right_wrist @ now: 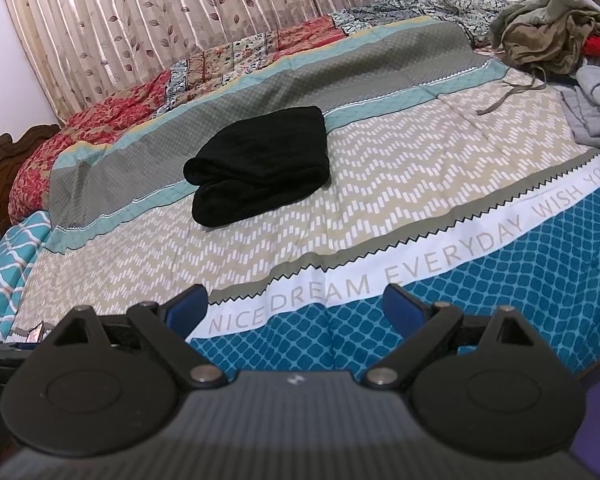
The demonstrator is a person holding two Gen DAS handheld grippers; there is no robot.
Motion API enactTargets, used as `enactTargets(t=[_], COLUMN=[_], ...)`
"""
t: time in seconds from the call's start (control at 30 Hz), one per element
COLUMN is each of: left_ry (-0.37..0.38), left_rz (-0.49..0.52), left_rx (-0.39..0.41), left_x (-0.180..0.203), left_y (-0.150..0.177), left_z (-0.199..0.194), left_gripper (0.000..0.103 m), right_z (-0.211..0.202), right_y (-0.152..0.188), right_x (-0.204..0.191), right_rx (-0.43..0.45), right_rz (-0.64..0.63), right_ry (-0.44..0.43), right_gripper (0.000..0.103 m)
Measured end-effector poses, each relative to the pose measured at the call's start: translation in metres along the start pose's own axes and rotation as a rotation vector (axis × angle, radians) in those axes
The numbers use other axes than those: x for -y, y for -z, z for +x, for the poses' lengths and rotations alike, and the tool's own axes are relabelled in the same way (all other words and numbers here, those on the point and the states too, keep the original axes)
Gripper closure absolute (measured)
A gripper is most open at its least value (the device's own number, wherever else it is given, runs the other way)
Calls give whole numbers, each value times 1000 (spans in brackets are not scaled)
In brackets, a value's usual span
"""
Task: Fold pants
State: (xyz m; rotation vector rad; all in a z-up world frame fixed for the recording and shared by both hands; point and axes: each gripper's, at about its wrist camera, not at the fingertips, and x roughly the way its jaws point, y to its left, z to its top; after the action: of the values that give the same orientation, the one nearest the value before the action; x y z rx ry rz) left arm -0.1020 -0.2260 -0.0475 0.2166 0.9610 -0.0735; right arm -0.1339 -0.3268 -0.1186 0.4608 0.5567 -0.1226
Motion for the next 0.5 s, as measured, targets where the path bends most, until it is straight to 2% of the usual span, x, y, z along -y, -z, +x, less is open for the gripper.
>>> enactTargets(t=[0.5], left_ry=[4], left_rz=[4], left_rx=[-38], left_x=[-1], left_y=[5], left_z=[9], left_gripper=[0], right_z=[3], right_y=[3], right_x=[1], right_rx=[-26], right_rz=[16], right_ry=[3], right_gripper=[7])
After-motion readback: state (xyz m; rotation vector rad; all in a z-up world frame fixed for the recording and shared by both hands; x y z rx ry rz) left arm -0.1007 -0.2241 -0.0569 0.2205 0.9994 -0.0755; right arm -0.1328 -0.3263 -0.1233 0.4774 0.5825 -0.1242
